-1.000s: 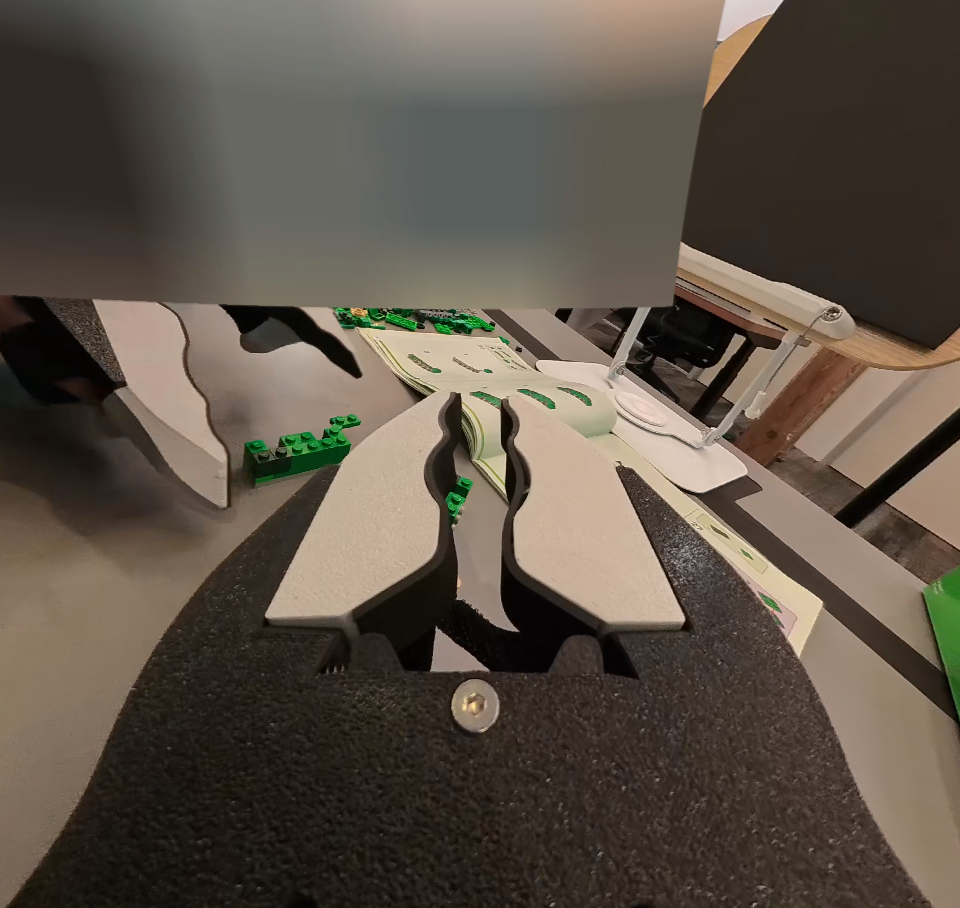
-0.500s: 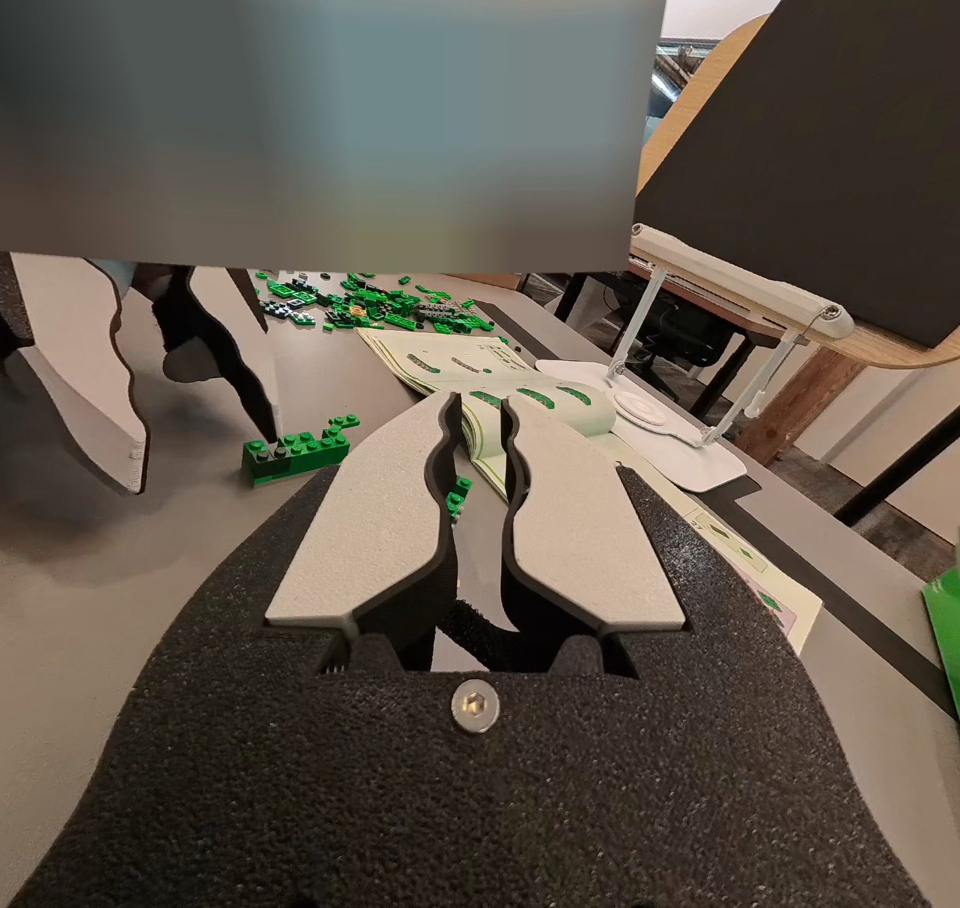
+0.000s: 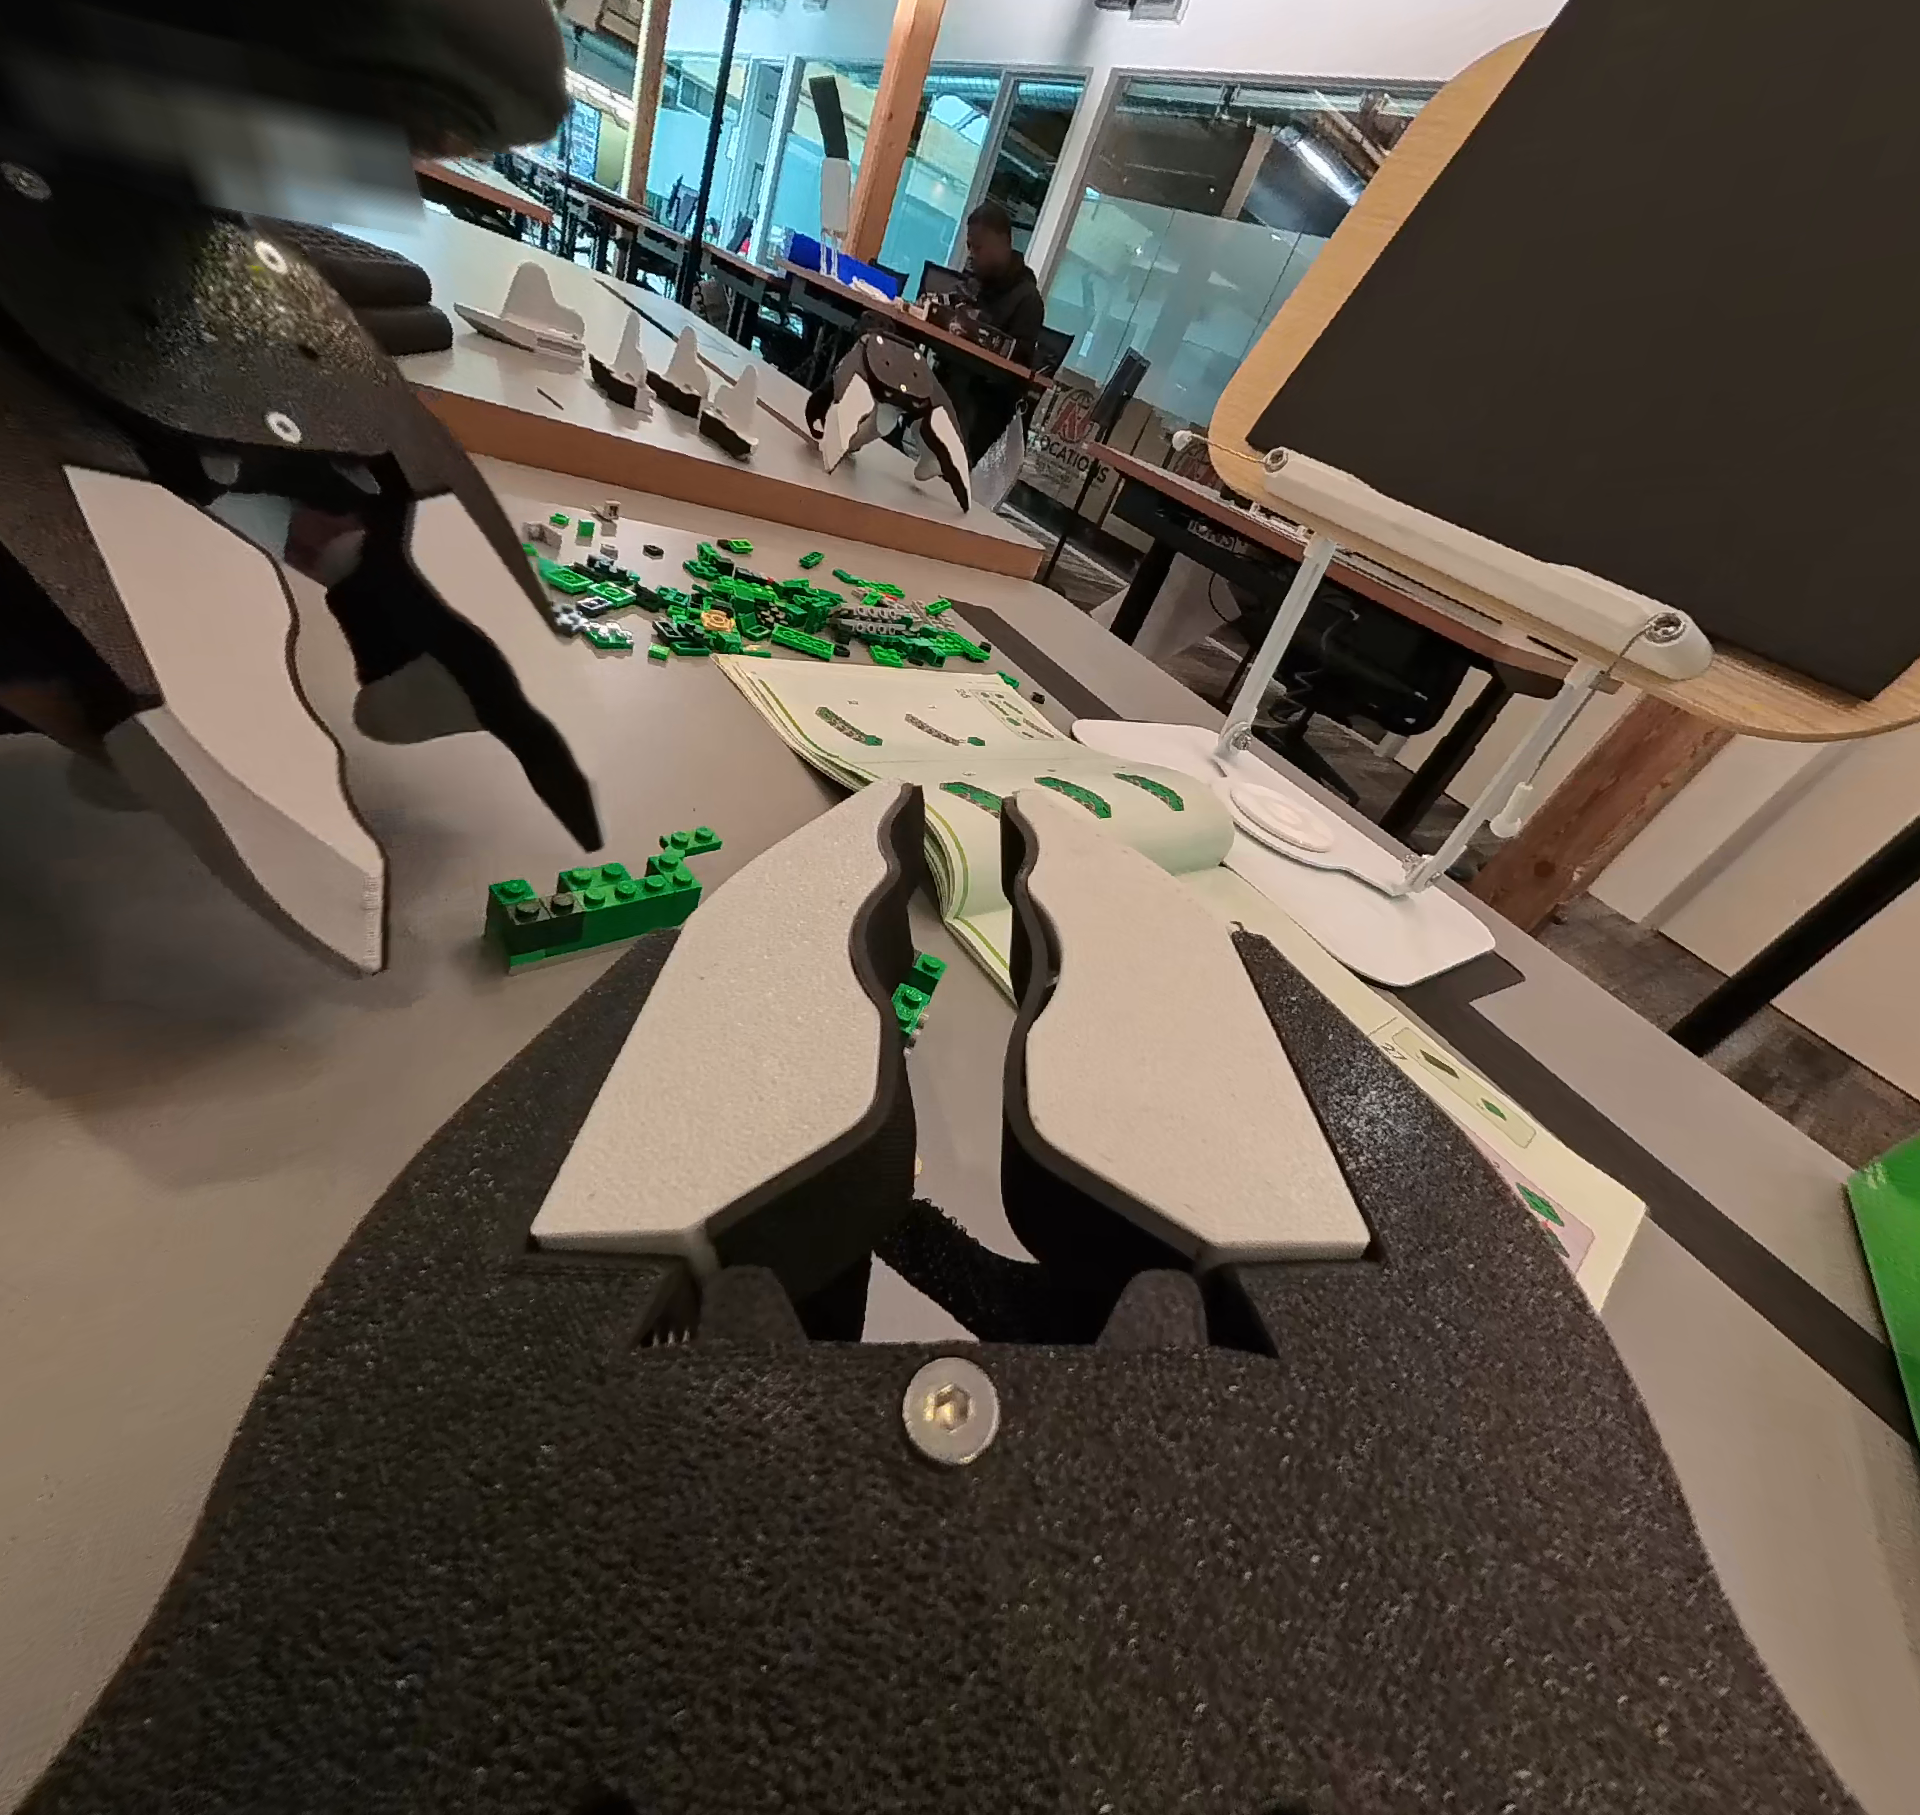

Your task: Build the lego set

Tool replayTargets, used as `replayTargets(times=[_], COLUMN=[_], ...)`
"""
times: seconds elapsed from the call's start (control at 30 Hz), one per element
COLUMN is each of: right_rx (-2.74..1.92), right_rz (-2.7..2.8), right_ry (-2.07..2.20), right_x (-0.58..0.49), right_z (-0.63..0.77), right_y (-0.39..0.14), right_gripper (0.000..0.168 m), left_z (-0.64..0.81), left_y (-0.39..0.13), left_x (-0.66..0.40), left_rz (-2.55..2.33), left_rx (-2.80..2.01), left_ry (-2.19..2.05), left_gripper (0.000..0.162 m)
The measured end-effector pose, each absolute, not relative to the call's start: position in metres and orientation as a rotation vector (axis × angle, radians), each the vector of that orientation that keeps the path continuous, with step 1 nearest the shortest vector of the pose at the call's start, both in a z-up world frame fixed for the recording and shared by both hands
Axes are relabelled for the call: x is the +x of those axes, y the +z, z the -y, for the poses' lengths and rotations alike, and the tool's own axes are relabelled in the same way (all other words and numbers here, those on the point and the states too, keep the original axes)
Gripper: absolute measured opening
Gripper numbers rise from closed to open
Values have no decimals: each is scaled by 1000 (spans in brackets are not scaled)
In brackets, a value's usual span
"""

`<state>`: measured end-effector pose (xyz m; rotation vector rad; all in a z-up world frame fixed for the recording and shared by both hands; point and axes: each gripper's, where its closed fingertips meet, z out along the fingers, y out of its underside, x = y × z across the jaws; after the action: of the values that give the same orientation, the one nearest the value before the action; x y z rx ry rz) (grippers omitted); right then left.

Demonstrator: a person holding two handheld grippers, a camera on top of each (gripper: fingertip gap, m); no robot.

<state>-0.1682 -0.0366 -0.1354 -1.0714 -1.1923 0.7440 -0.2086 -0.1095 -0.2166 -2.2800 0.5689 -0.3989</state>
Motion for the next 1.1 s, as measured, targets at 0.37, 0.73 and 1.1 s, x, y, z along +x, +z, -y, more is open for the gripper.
replayTargets(times=[0.37,0.73,1.1], right_rx=[-1068,-1065,-1063], right_rz=[1199,1205,1210], right_ry=[740,738,735], right_x=[-169,-169,-169], right_z=[37,38,39], right_y=[-136,-137,-137], right_gripper=[13,13,13], left_z=[113,113,111], left_y=[-212,-207,-205], left_x=[-198,-195,-187], left_rz=[-587,-592,-622], left_rx=[-2272,-2252,-2227], left_ry=[-432,-437,-459], left_gripper=[57,56,57])
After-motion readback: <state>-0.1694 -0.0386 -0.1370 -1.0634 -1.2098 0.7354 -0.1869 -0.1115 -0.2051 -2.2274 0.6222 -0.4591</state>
